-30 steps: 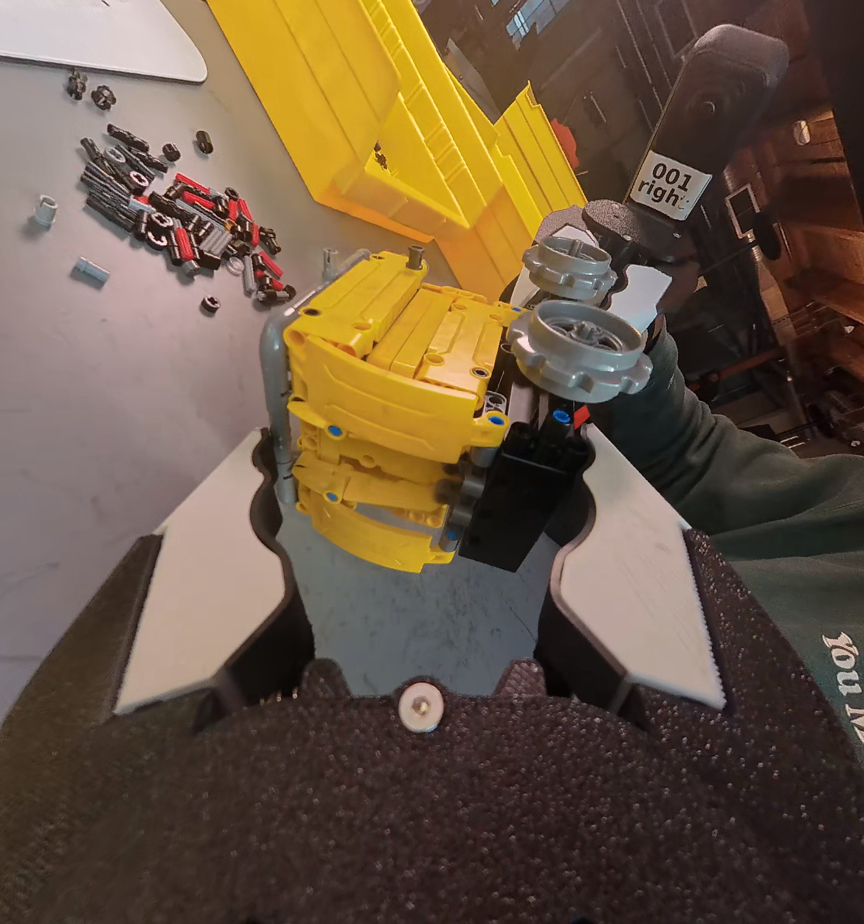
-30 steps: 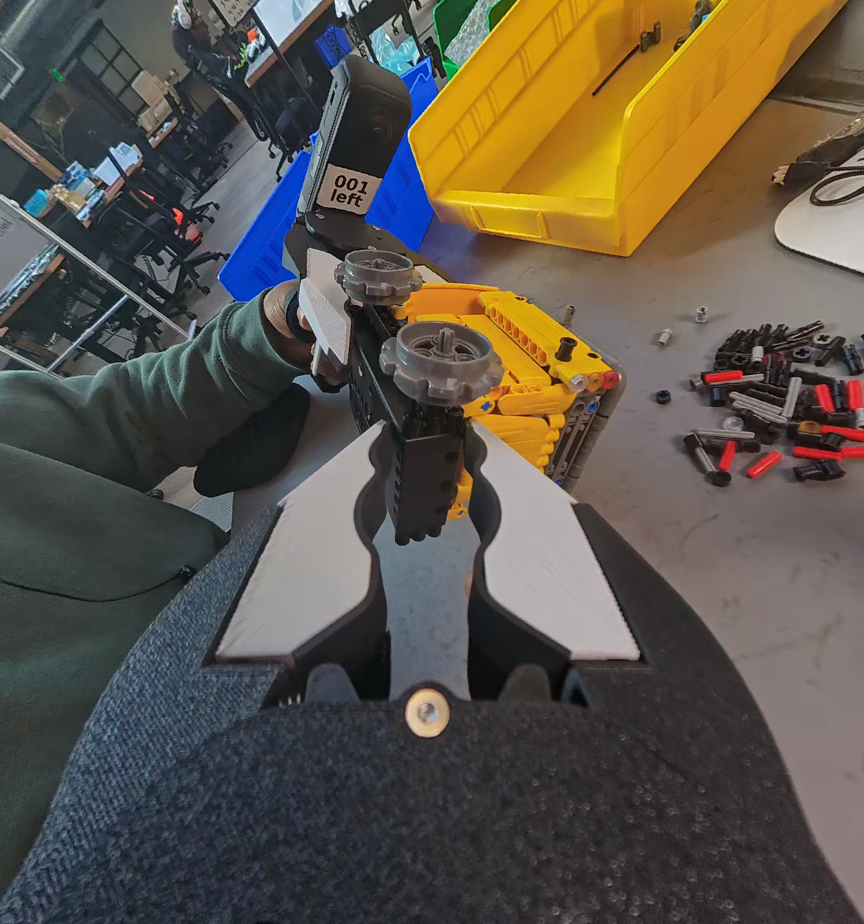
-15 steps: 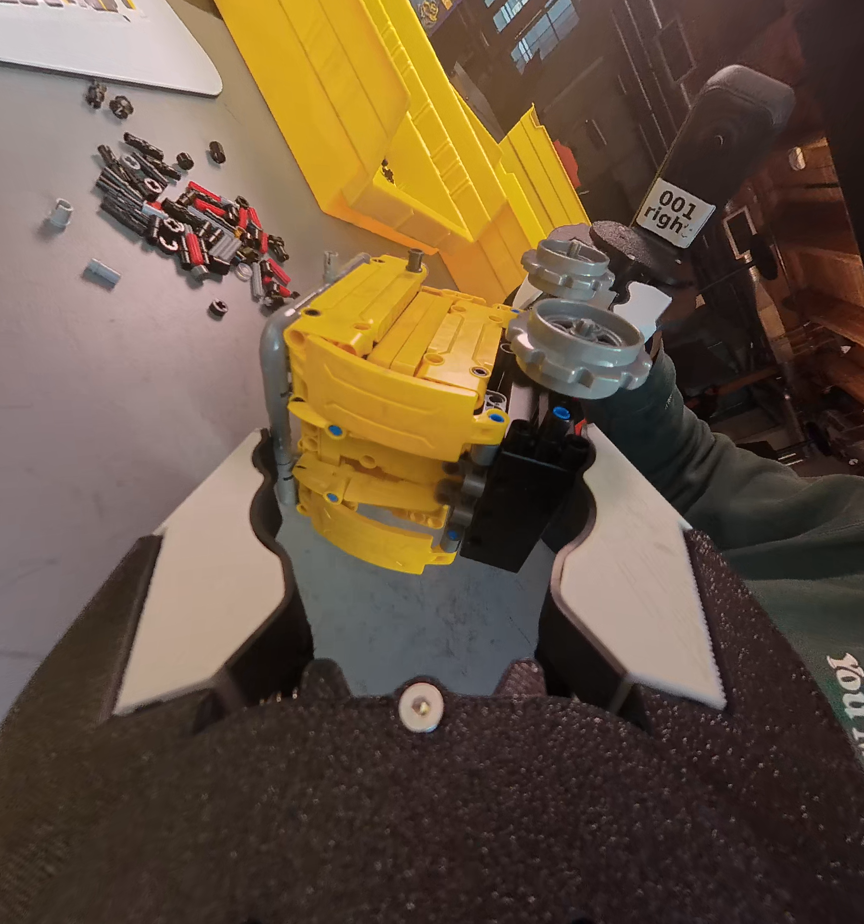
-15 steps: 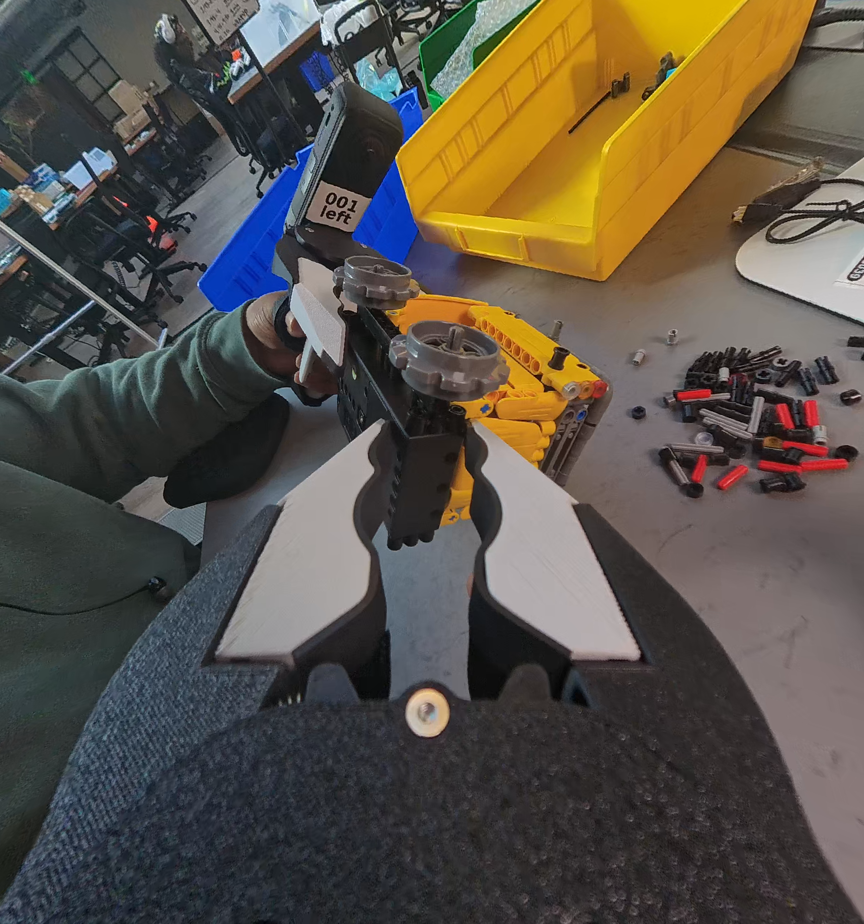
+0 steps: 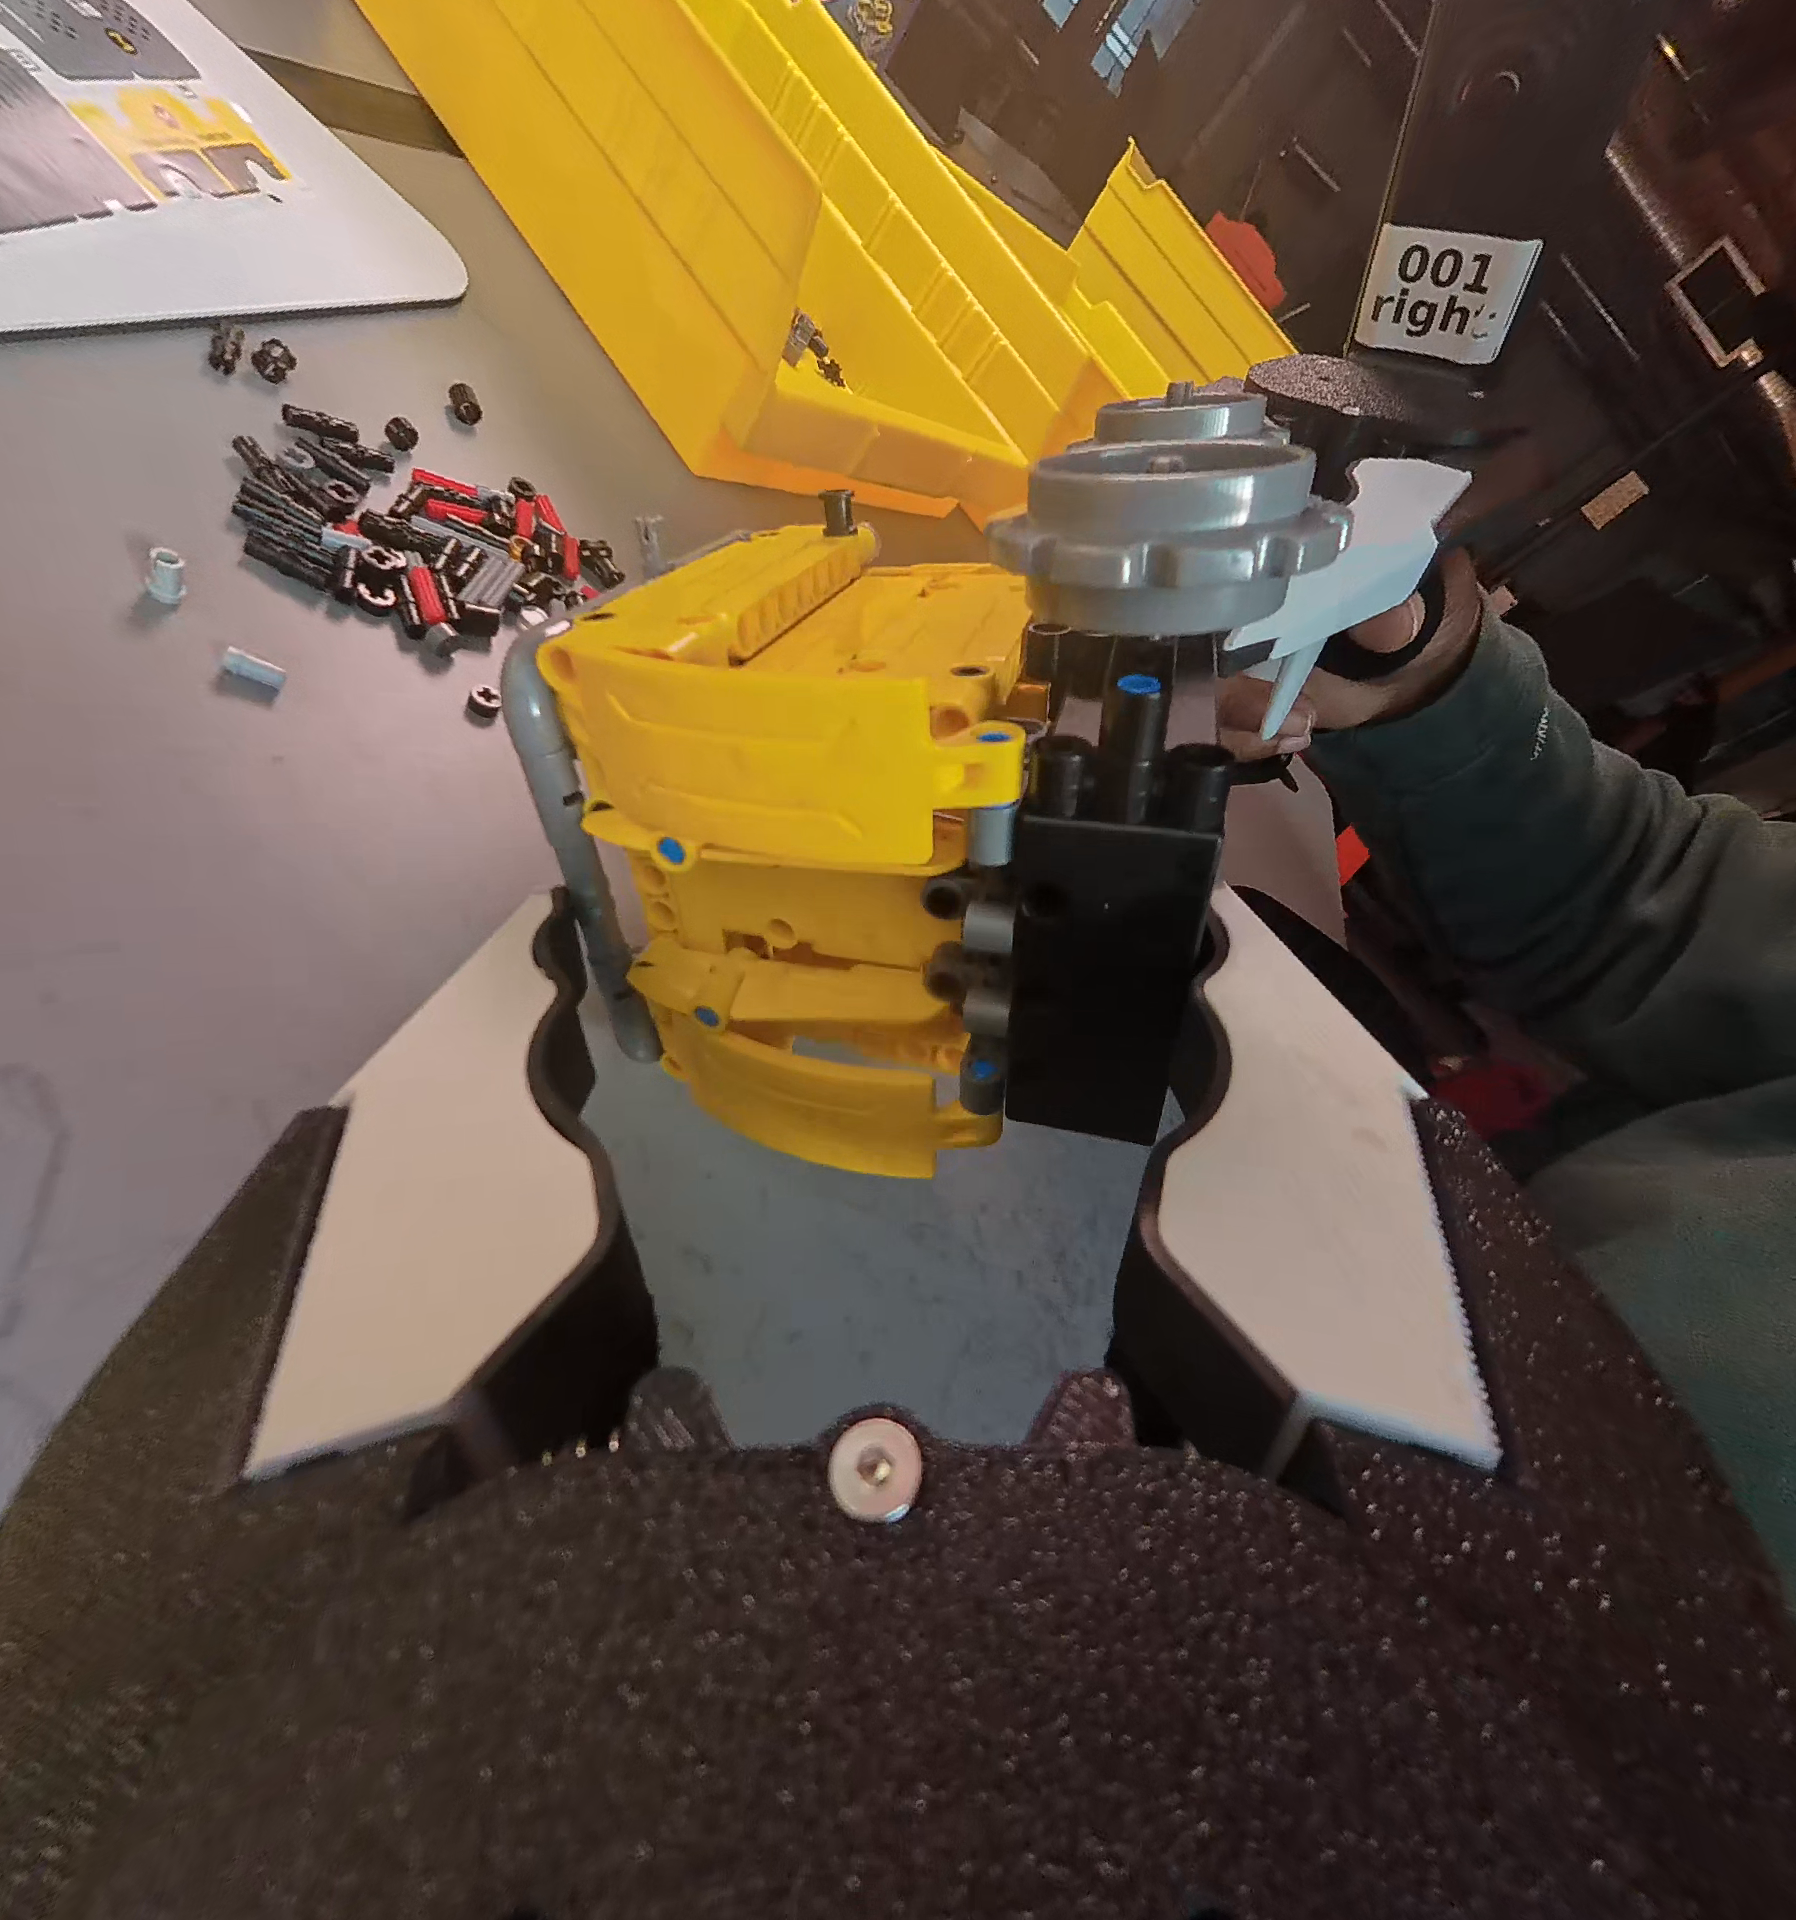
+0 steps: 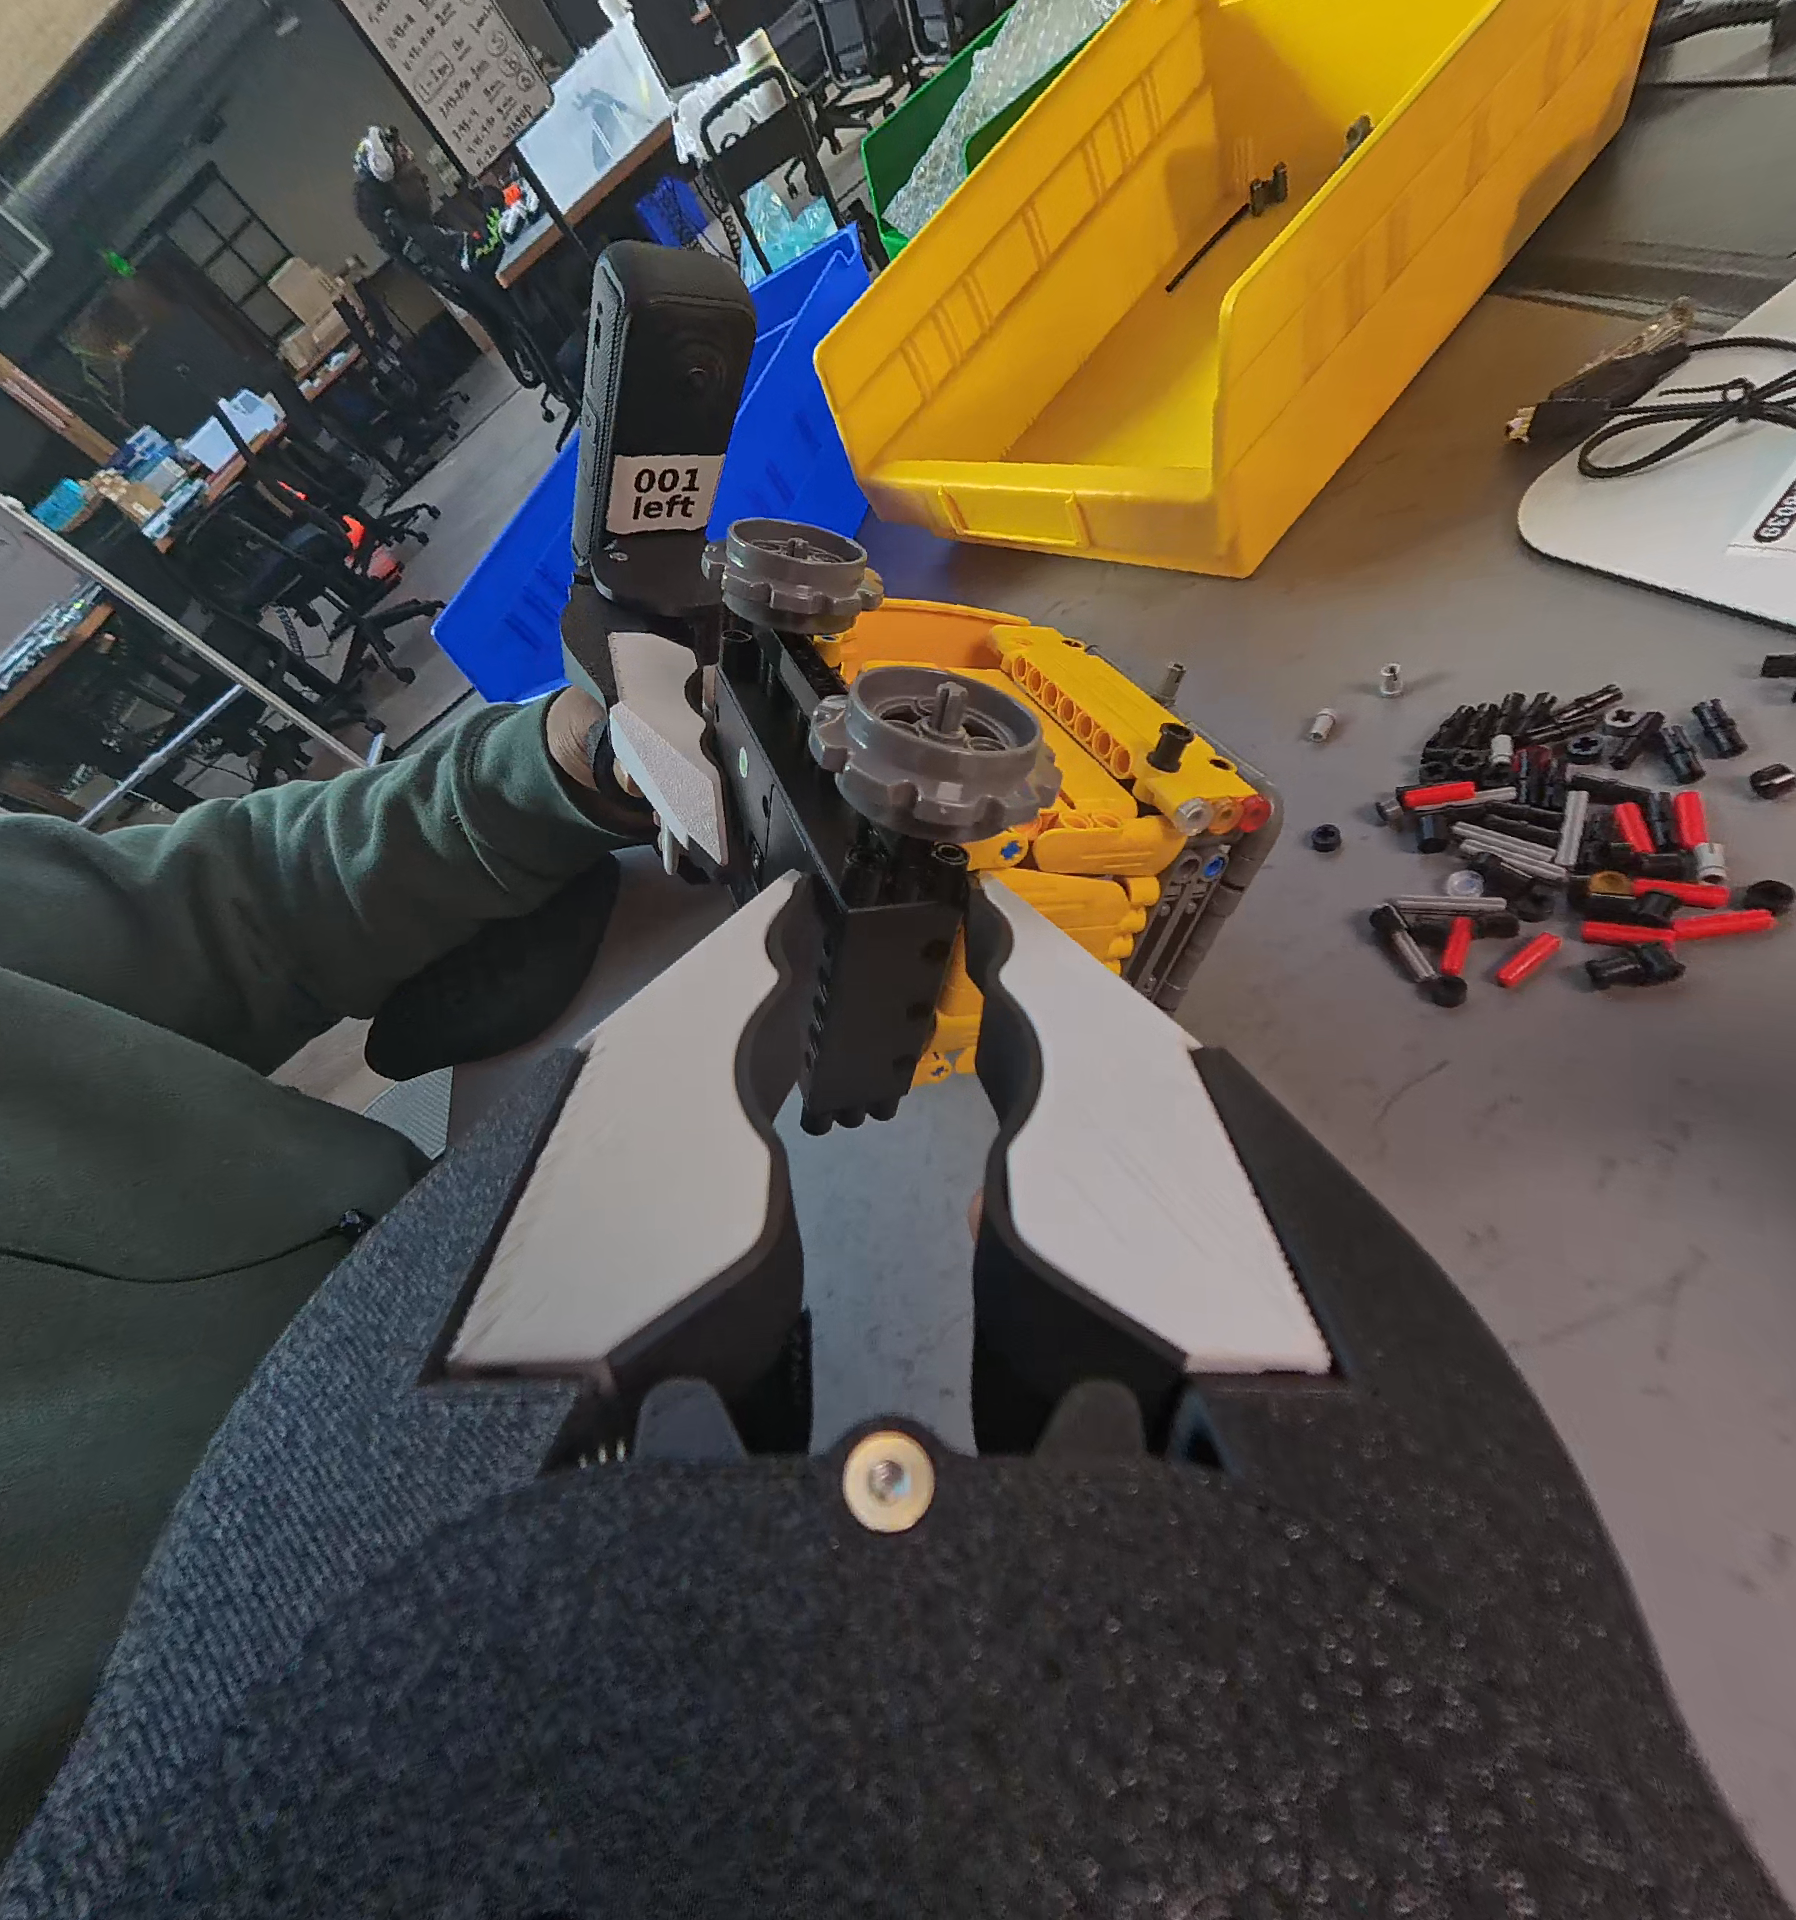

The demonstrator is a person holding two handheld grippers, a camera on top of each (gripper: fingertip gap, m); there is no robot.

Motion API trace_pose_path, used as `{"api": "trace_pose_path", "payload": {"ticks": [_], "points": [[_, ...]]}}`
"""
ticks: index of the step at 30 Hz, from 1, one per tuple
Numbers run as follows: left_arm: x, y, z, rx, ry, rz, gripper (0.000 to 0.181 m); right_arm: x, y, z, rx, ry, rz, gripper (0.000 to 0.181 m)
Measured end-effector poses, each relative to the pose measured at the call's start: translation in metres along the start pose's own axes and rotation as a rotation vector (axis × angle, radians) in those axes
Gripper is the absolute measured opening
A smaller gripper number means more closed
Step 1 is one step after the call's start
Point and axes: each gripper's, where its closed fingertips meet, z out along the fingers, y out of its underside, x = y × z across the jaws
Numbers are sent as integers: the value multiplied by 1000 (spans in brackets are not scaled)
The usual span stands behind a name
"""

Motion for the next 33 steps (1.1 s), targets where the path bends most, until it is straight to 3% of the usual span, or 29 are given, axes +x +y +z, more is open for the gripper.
{"api": "trace_pose_path", "payload": {"ticks": [4, 7, 9, 13, 17, 24, 25, 29, 30, 32, 33], "points": [[2, 1, 1, 0, -15, 23, 113, -1, 2, -3, -1, 17, -48, 29], [4, 2, 1, -15, -39, 75, 113, -10, -1, -18, -31, 26, -111, 40], [5, 4, 1, -30, -61, 123, 113, -16, -2, -32, -123, 66, -216, 48], [8, 3, 0, -45, -110, 272, 112, -32, -19, -48, -313, 198, -507, 47], [14, 11, 4, -96, -170, 480, 112, -57, -22, -17, -467, 139, -655, 49], [15, 28, 4, -159, -270, 694, 112, -65, 18, 24, -785, 54, -719, 42], [12, 33, 4, -180, -286, 709, 111, -68, 21, 27, -809, 59, -733, 35], [9, 51, 8, -246, -297, 730, 108, -72, 32, 35, -910, 104, -822, 38], [10, 55, 10, -264, -288, 736, 95, -74, 36, 37, -937, 104, -818, 37], [17, 61, 13, -262, -240, 694, 95, -70, 42, 39, -987, 142, -849, 35], [19, 60, 13, -259, -226, 675, 104, -69, 45, 39, -1008, 148, -849, 33]]}}
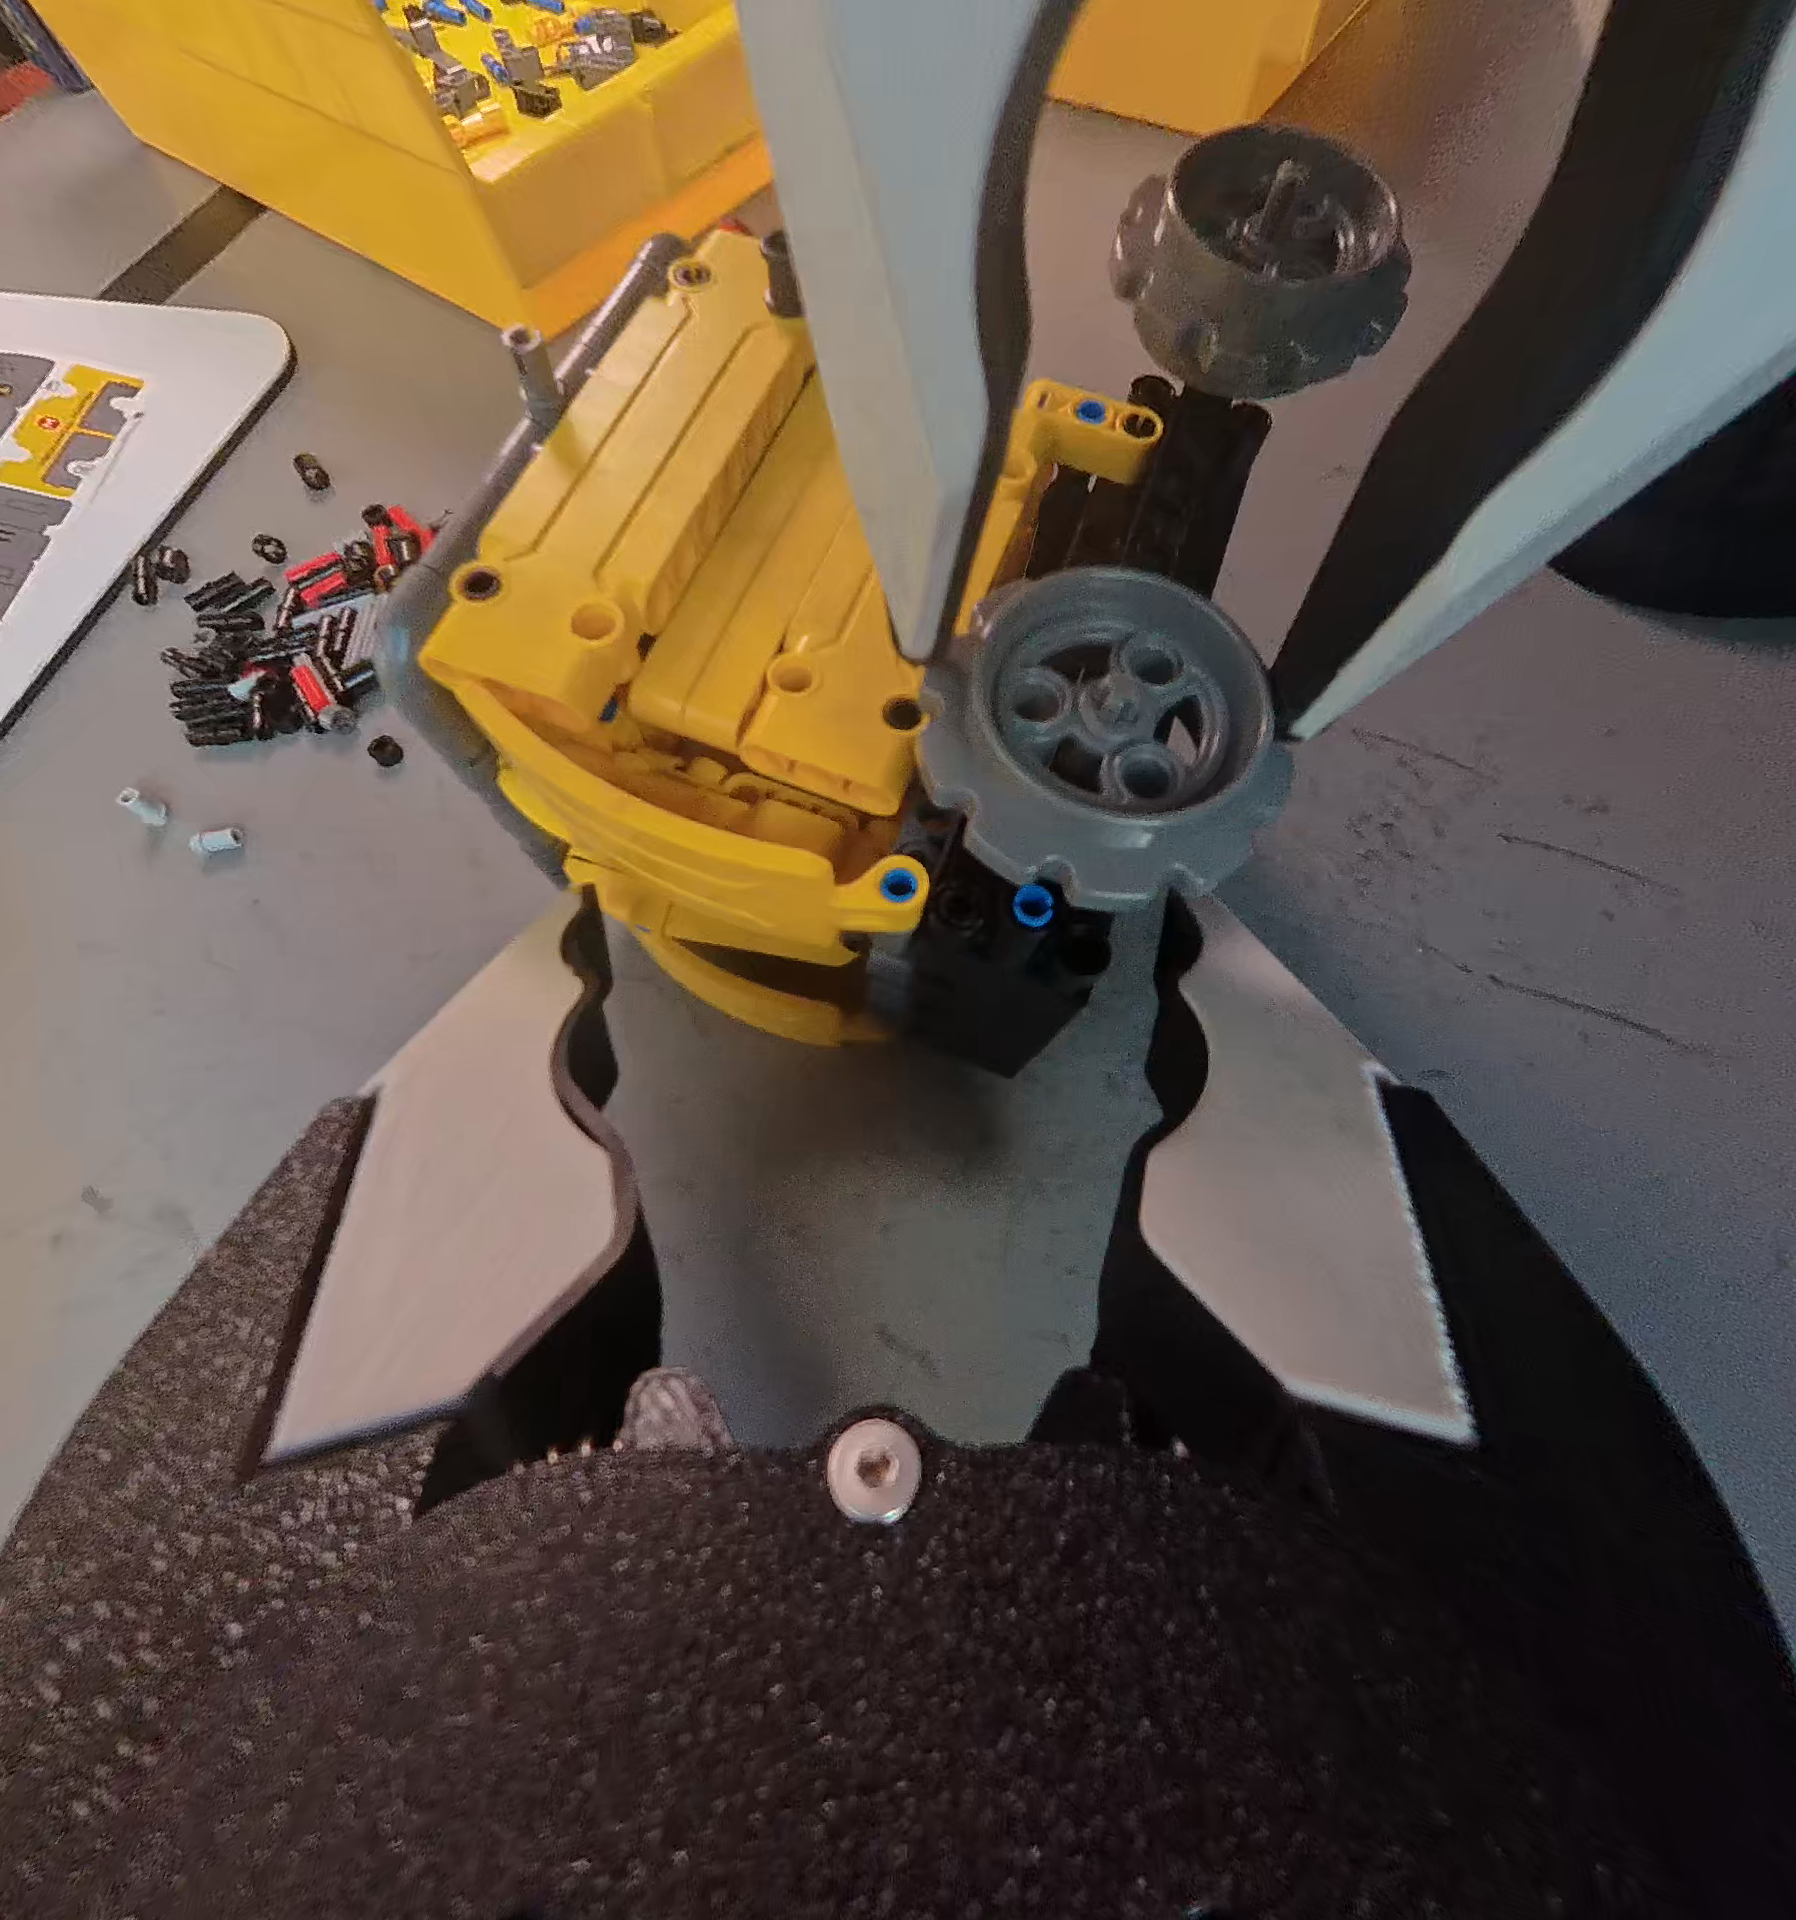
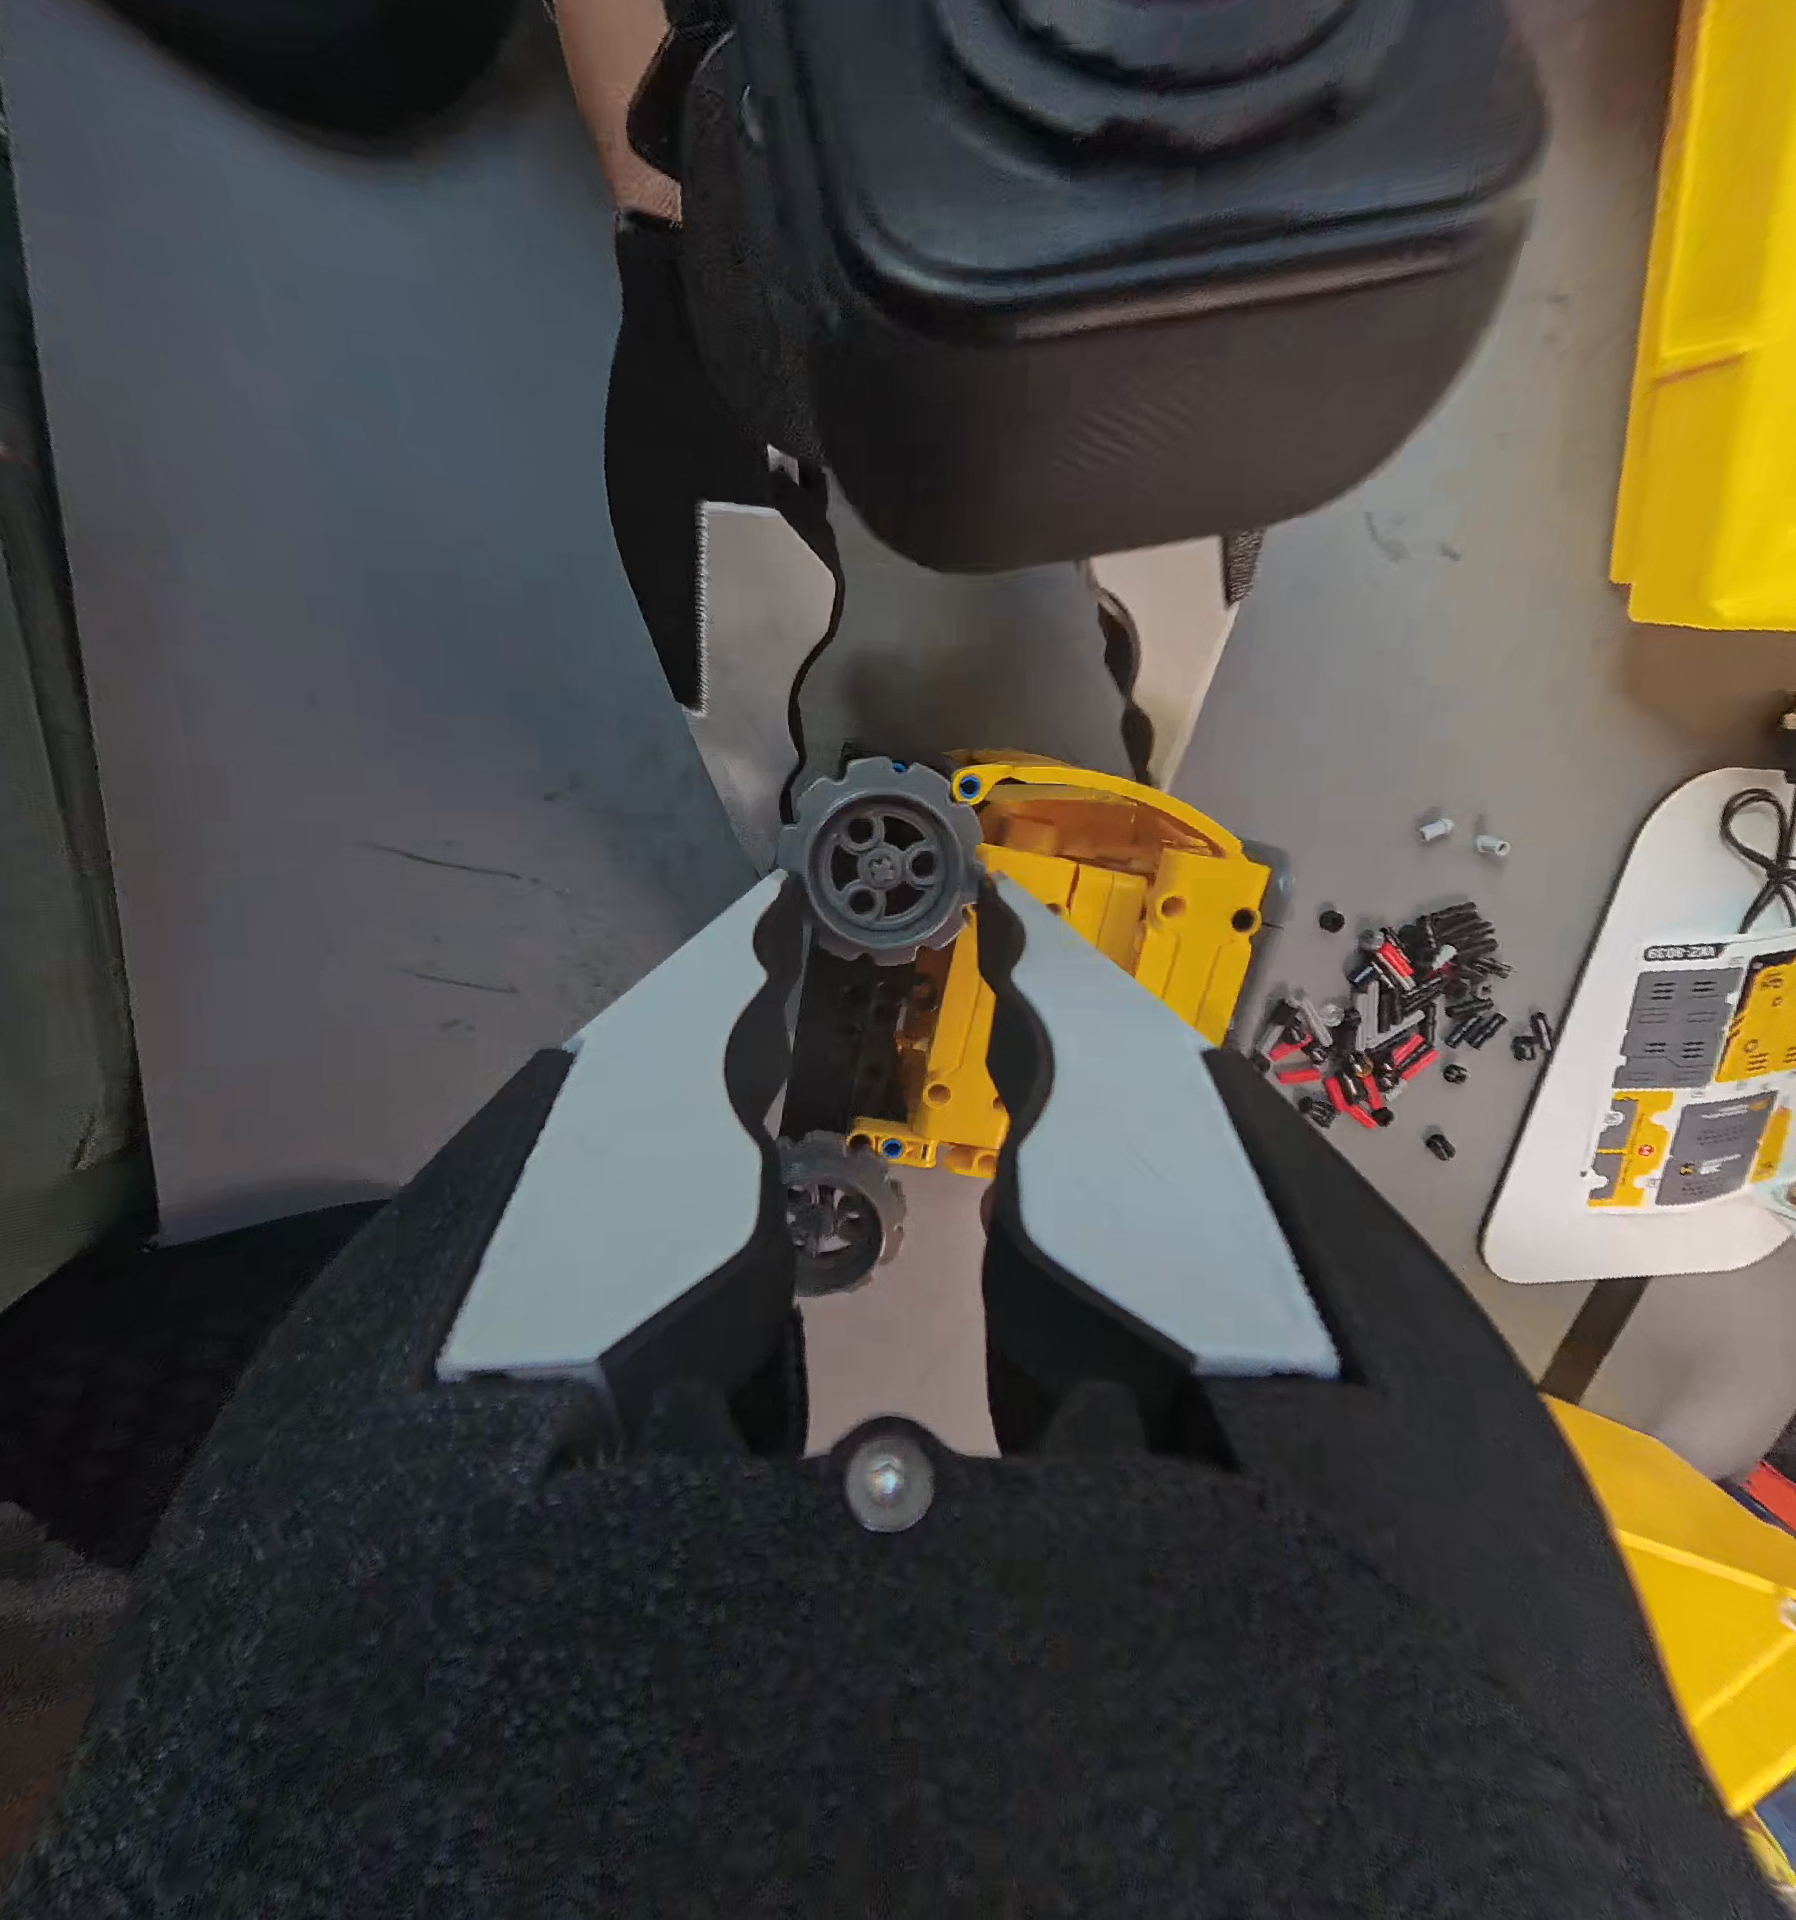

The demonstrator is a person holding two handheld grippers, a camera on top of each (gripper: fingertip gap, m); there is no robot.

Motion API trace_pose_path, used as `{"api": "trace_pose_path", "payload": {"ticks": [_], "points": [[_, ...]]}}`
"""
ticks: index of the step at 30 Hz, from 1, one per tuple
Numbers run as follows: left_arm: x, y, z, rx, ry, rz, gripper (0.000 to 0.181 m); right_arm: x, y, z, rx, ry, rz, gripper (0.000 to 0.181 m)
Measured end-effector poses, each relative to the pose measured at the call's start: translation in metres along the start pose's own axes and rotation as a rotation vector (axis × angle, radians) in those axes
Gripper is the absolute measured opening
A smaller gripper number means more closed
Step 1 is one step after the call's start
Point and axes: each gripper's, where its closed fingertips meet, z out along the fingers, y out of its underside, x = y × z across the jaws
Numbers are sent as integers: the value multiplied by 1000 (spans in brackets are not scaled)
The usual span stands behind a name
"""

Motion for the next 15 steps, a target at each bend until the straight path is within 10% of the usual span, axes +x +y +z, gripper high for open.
{"api": "trace_pose_path", "payload": {"ticks": [9, 15], "points": [[-14, -25, 1, 170, 59, 182, 145, -1, -3, 1, -45, 47, 24, 35], [-3, -24, 9, 148, 207, 217, 137, -4, -3, 2, -79, 19, 23, 33]]}}
